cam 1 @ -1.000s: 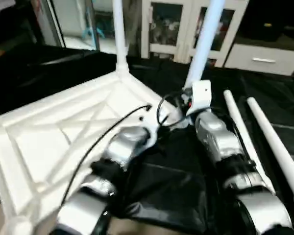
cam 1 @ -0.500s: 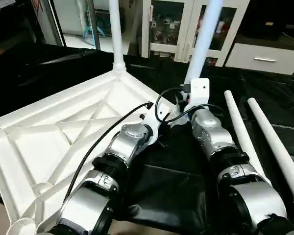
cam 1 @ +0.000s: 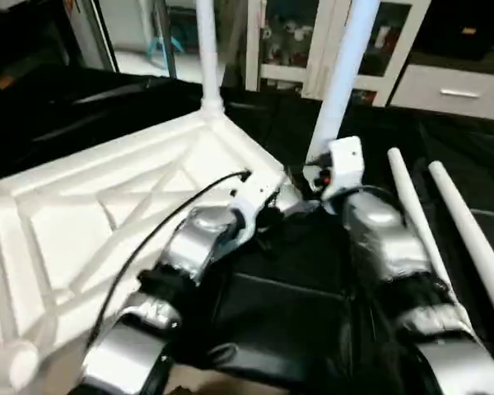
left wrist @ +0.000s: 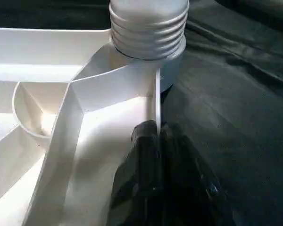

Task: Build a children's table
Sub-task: Insert table leg to table base

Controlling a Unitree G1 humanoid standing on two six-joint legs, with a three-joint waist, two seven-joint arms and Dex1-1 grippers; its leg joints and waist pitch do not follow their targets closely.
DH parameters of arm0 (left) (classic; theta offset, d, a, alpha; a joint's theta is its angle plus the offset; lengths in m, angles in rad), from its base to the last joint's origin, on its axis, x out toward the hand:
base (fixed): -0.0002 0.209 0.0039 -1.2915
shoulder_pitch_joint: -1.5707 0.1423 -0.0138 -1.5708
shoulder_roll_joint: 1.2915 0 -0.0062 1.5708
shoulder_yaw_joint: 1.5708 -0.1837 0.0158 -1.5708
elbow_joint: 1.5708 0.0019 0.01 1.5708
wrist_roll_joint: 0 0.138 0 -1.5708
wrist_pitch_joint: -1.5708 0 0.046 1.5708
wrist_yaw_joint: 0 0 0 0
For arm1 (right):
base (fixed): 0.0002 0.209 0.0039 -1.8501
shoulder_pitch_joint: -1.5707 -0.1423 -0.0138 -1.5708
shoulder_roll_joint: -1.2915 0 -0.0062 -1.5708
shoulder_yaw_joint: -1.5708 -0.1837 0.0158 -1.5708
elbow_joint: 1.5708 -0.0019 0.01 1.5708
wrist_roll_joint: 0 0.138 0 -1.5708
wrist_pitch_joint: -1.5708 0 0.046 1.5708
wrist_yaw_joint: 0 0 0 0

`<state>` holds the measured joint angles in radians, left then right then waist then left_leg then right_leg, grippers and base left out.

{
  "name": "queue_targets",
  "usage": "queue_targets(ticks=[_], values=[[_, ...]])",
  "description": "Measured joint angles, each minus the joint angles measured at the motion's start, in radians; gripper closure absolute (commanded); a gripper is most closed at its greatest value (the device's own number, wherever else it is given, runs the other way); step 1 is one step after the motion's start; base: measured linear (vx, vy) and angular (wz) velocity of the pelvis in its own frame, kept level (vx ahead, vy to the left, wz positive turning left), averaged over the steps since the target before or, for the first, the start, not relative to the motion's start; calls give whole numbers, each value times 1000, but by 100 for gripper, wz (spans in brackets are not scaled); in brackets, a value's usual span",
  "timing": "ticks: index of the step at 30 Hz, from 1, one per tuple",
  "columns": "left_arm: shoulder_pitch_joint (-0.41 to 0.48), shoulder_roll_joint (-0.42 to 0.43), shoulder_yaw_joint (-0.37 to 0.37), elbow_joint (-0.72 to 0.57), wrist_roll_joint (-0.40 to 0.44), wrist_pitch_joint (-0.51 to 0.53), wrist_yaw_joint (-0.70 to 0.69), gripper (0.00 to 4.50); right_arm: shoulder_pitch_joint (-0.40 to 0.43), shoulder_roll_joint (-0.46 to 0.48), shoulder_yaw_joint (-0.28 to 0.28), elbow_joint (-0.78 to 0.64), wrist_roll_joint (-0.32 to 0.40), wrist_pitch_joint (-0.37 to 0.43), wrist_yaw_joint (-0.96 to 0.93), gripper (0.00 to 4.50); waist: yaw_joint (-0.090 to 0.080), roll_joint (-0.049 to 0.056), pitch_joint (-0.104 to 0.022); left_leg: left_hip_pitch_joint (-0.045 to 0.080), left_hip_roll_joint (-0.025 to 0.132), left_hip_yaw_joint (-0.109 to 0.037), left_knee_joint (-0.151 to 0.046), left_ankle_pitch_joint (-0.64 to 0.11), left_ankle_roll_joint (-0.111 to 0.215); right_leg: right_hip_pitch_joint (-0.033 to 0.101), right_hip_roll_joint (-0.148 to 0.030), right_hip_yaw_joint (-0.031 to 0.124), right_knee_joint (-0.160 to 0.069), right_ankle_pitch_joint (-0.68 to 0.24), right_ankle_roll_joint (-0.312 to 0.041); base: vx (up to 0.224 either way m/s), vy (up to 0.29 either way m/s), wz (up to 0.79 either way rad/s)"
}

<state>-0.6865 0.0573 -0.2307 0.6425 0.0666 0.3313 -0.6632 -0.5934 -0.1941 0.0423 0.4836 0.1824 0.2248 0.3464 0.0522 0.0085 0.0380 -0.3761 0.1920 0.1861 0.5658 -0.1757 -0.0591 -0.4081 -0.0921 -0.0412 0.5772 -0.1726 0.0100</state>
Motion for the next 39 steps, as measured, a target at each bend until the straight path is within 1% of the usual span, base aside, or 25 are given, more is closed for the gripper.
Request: queue_targets(ticks=[2, 3, 4, 7, 10, 13, 18, 20, 24, 26, 33, 35, 36, 39], values=[[24, 22, -17, -41, -4, 0, -53, 450, 51, -47, 7, -89, 0, 45, 27, 26, 6, 2, 1, 0, 0, 1, 0, 0, 0, 0, 0, 1, 0, 0, 0, 0, 0, 0], [31, 34, -21, -52, -8, 0, -73, 450, 61, -62, 6, -101, -1, 62, 33, 21, 7, 2, 1, 1, 0, 2, 1, 0, 0, 0, 0, 1, 1, 0, 0, 0, 0, 0], [46, 54, -26, -77, -15, 2, -104, 450, 88, -83, 6, -144, 0, 91, 38, 10, 7, 3, 2, 1, 0, 2, 1, 0, 0, 0, 0, 1, 1, 0, 0, 0, 0, 0], [72, 92, -37, -123, -32, 8, -164, 450, 127, -114, 7, -229, 12, 159, 79, 10, 6, 5, 3, 1, 0, 2, 1, -2, -3, 0, 0, 2, 1, 0, 0, 0, 0, 0], [108, 139, -61, -188, -54, 15, -258, 450, 176, -189, 20, -335, 68, 250, 185, 10, 10, 7, 4, 1, 0, 3, 1, -2, -4, 0, 0, 2, 1, 0, 0, 0, 0, 0], [130, 196, -76, -231, -80, 21, -359, 450, 230, -268, 55, -406, 96, 269, 307, 10, 12, 7, 4, 1, 1, 3, 1, -2, -3, 0, 0, 2, 1, 0, 0, 0, 0, 0], [169, 268, -92, -286, -112, 7, -479, 450, 312, -356, 84, -488, 148, 316, 460, 10, 10, 7, 4, 1, 1, 4, 2, -2, -3, 0, 0, 2, 2, 0, 0, 0, 0, 0], [173, 280, -94, -294, -113, 5, -502, 450, 322, -370, 88, -507, 156, 329, 489, 10, 10, 7, 4, 1, 1, 4, 4, -2, -4, 0, -1, 2, 3, 0, 0, 0, 0, 0], [189, 310, -109, -324, -124, 4, -559, 450, 329, -432, 120, -558, 160, 344, 552, 10, 15, 7, 4, 1, 1, 4, 5, -2, -4, 1, -1, 2, 4, 0, 0, 0, 0, 0], [189, 317, -116, -326, -130, 3, -572, 450, 329, -437, 129, -559, 155, 337, 563, 10, 18, 7, 4, 1, 1, 4, 7, -2, -4, 1, -1, 2, 6, 0, 0, 0, 0, 0], [190, 317, -122, -333, -130, 2, -576, 450, 324, -434, 173, -528, 100, 287, 574, 10, 30, 7, 4, 1, 2, 4, 13, -3, -5, 1, -1, 3, 13, 0, 0, 0, 0, 0], [190, 316, -122, -333, -130, 2, -575, 450, 322, -432, 182, -518, 95, 283, 574, 36, 33, 7, 4, 2, 2, 4, 15, -3, -5, 1, -2, 3, 16, 0, 0, 0, 0, 0], [190, 316, -122, -333, -130, 1, -575, 450, 321, -428, 182, -515, 95, 283, 574, 36, 34, 7, 4, 2, 3, 4, 16, -3, -5, 1, -1, 3, 17, 0, 0, 0, 0, 0], [190, 316, -122, -333, -130, -2, -574, 450, 321, -412, 183, -508, 94, 280, 575, 74, 34, 7, 4, 2, 4, 4, 19, -3, -5, 1, -1, 3, 19, 0, 0, 0, 0, 0]])
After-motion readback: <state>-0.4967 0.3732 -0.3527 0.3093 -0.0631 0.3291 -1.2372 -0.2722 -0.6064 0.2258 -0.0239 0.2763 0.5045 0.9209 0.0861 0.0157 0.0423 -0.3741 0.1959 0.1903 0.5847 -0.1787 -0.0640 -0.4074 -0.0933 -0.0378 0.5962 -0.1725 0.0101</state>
